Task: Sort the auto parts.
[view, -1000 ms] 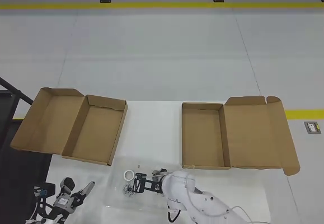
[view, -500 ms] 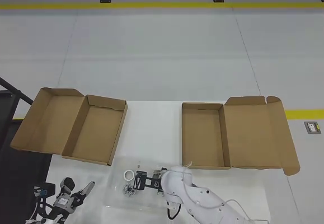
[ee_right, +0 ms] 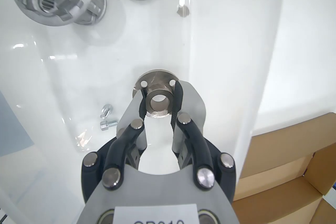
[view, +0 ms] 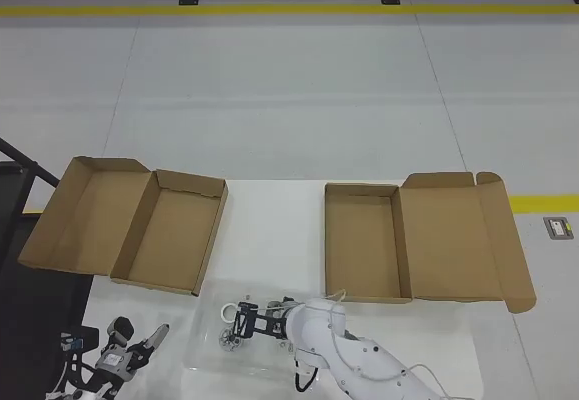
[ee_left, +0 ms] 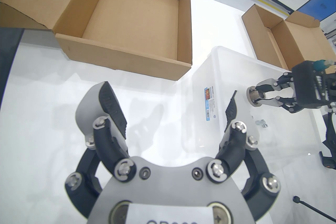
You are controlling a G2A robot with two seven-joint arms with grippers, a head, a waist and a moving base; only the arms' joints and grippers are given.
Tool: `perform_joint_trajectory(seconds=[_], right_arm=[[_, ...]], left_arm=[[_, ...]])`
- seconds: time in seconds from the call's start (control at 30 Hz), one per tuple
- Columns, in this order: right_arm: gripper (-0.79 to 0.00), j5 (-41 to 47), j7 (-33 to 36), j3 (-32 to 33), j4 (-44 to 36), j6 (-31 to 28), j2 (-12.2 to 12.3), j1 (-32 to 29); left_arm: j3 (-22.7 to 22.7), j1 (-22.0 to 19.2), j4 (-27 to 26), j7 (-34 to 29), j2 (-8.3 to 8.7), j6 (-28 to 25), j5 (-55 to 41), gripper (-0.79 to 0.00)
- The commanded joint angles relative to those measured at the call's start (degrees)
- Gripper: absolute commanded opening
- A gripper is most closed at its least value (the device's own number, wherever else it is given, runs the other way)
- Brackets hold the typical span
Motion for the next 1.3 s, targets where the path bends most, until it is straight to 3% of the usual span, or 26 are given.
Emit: perform_joint_trajectory(seconds=[0.0,0.23,0.6,1.0,1.27], right_arm=[[-0.785,-0.8,-0.8,1.7,-4.2,-0.7,0.8,-2.0],[-0.785,-4.1,-7.4,9.0,-20.5,-4.4,4.3,-12.4],[-0.785,-4.1,-7.4,9.0,-20.5,-4.4,4.3,-12.4],[-0.785,-1.6,-21.4,23.5,-19.9,8.1,5.6,-15.0],[-0.785,0.2,-23.9,29.8,-9.5,16.1,5.4,-9.3]], left_arm=[[0.0,0.0,0.0,0.0,0.0,0.0,0.0,0.0],[0.0,0.0,0.0,0.0,0.0,0.0,0.0,0.0],[0.0,0.0,0.0,0.0,0.0,0.0,0.0,0.0],[0.0,0.0,0.0,0.0,0.0,0.0,0.0,0.0],[0.0,0.0,0.0,0.0,0.0,0.0,0.0,0.0]])
